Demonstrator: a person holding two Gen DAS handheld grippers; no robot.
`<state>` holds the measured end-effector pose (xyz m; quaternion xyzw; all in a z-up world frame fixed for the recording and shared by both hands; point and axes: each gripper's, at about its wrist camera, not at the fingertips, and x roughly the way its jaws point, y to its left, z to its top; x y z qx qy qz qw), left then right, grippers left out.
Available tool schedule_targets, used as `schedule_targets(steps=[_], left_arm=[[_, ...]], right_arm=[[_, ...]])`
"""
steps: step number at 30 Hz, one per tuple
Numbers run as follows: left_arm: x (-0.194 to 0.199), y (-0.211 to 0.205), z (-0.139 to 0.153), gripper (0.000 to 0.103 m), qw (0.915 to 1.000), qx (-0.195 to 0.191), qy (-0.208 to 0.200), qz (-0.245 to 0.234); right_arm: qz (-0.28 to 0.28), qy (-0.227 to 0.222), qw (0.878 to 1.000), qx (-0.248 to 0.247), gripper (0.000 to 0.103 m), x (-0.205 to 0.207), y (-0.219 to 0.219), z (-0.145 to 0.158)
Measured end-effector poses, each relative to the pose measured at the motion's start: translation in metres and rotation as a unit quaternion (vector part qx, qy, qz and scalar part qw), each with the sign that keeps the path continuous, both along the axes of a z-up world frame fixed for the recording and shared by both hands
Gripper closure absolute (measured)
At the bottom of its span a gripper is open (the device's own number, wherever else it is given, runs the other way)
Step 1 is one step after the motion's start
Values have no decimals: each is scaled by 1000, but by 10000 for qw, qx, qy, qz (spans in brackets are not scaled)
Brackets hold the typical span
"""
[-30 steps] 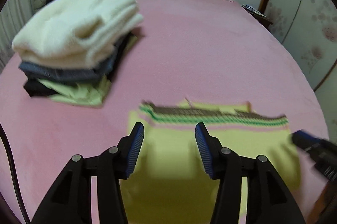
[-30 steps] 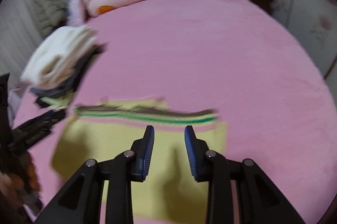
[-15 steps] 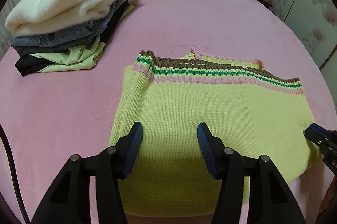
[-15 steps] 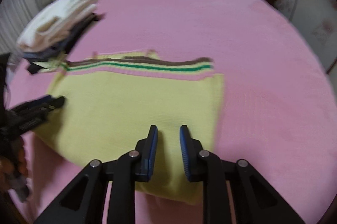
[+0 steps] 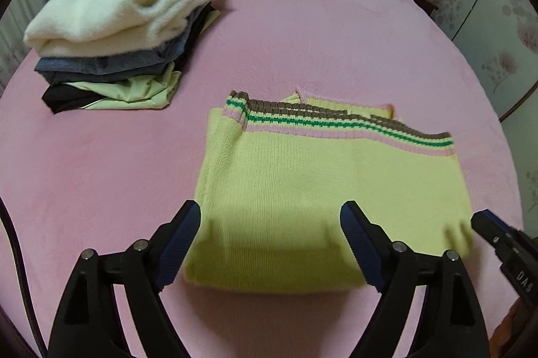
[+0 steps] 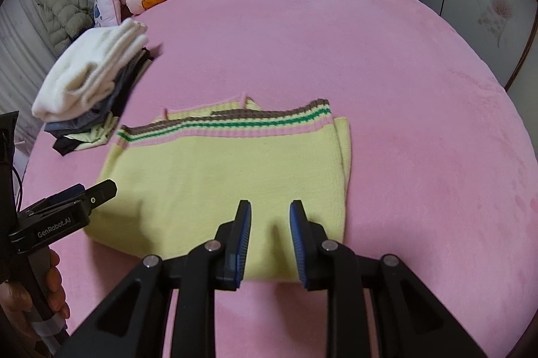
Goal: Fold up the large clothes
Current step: 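Move both grippers to the side edge of the folded cardigan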
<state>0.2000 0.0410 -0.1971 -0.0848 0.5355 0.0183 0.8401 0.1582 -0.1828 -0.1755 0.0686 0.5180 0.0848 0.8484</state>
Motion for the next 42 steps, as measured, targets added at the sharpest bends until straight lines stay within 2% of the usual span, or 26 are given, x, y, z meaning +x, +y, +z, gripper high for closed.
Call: schedule_targets(steps=[3,6,9,12,16,21,24,27,29,32,39,42], left_arm=[[-11,3,21,18,9999,-168,17,16],[-24,6,42,17,9995,-299,-51,27],[-35,7,60,9,9992,-353,-154,79],[-45,9,77,4,9986,-399,-298,157],[-57,8,88,3,9986,-362,-330,174],[-71,7,88,3,9973,-677,-270,114],[-78,8,78,3,9953,-934,-210,127],[-87,12,62,3,9901,-1374,-199,219],[-96,18,41,3,9807,-1905,-196,388],[-104,24,10,3,9690,-2398,-155,580],[-105,34,-61,3,9472,-3047,-263,960],[-98,37,-77,3,9370,-3287,-567,1039]], right_arm=[[-15,-75,9999,120,78,-10,4,15],[-70,-135,9997,209,68,-21,6,29],[-153,-239,9992,267,61,-31,7,43],[-172,-279,9988,354,60,-41,11,56],[-128,-388,9983,408,60,-52,18,68],[-23,-699,9969,354,59,-65,29,84],[8,-890,9955,314,59,-70,34,88],[21,-1074,9939,243,59,-73,38,85],[42,-1118,9935,206,59,-73,40,79],[61,-1066,9940,233,59,-73,42,65],[160,-995,9946,247,59,-72,44,25],[213,-959,9948,259,59,-70,44,11]])
